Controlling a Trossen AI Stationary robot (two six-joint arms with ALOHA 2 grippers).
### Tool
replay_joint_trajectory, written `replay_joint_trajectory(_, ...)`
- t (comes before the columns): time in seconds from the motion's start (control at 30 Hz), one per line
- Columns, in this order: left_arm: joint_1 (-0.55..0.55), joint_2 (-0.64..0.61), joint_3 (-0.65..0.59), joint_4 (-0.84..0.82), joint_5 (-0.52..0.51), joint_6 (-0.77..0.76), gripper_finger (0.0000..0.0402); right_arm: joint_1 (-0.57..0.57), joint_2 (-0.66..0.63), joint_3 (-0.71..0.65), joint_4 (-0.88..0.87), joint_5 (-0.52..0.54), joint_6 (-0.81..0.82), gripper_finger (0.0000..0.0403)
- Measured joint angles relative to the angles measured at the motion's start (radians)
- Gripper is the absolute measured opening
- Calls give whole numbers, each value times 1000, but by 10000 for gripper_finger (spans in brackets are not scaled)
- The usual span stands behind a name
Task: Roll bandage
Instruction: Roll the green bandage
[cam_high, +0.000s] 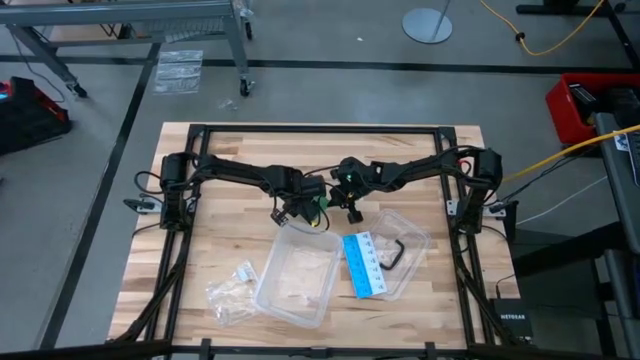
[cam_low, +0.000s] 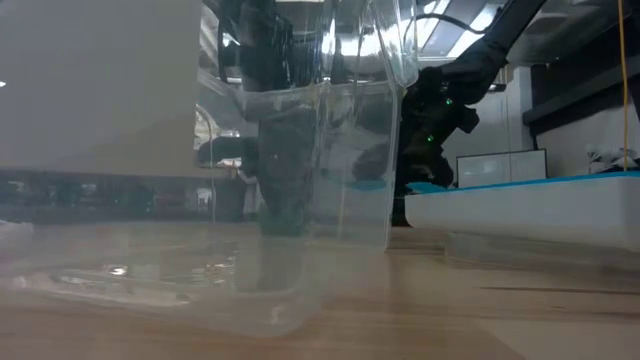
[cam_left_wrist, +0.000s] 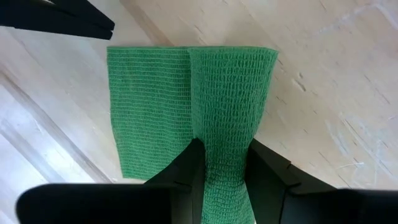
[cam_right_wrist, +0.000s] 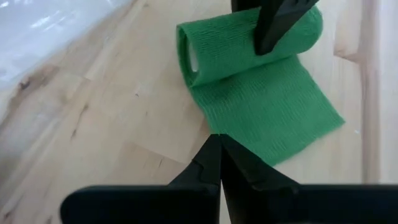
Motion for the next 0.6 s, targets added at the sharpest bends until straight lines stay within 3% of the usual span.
replay_joint_trajectory(0.13,-18,0,0,2,-7,0,82,0,1,0,1,66,-31,7)
replay_joint_trajectory(0.6,-47,0,0,8,-7,-26,82,0,91,3,52,101,-51,7)
